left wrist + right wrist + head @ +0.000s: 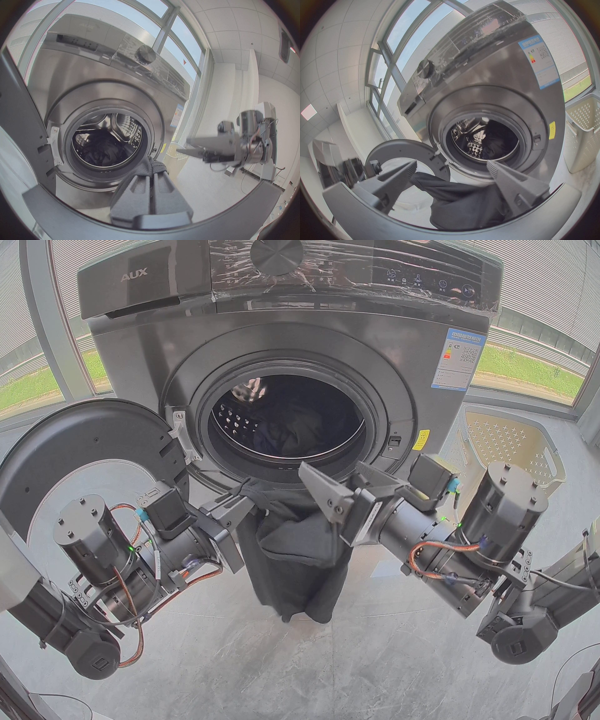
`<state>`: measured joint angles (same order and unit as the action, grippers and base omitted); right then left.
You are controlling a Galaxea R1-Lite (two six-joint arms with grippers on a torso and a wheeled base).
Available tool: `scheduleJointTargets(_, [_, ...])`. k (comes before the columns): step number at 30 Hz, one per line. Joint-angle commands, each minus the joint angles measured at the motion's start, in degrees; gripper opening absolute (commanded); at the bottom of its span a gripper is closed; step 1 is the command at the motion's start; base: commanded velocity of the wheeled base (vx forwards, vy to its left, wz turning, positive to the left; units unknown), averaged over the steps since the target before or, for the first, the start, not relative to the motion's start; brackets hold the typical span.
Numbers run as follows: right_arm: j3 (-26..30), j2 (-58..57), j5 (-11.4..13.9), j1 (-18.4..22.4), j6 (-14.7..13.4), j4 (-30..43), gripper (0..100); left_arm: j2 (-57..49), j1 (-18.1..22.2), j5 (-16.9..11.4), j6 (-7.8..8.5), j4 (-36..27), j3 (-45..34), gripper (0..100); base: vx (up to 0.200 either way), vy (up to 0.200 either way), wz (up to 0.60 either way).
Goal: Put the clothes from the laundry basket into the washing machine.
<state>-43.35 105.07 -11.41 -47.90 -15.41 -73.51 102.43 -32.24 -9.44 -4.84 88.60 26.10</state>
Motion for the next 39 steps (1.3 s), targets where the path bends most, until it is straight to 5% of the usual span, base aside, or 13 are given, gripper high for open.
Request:
scheduleJointTargets(1, [3.4, 0.7, 0.3, 0.3, 0.0, 0.6, 100, -2.9, -0.6, -0.1, -0.43, 0.1, 0.3, 0, 0.000, 0.000, 0.00])
scheduleJointTargets(7, [7.1, 1.8, 1.8, -0.8, 0.5, 1.4, 100, -2.7, -0.5, 0.1, -1.93, 0.1, 2.2, 0, 0.000, 0.000, 0.00])
scheduleJointTargets(13, [9.1, 4.1, 4.3, -1.1, 4.4, 0.5, 100, -2.4, -0.6, 2.6, -2.02, 0.1, 3.6, 0, 0.000, 0.000, 0.00])
scheduleJointTargets(24, [5.9, 8.5, 4.6, -1.7, 6.9, -1.0, 100, -2.5, -0.4, 2.8, -2.02, 0.1, 4.5, 0, 0.000, 0.000, 0.00])
scheduleJointTargets(28, [5.5, 9.8, 6.5, -3.0, 8.5, -3.2, 100, -2.4, -0.4, 2.8, -2.02, 0.1, 4.9, 0, 0.000, 0.000, 0.00])
scheduleJointTargets(39, [-2.7, 17.7, 6.8, -3.6, 10.4, -5.4, 100, -2.2, -0.3, 3.5, -2.02, 0.0, 6.1, 0, 0.000, 0.000, 0.00])
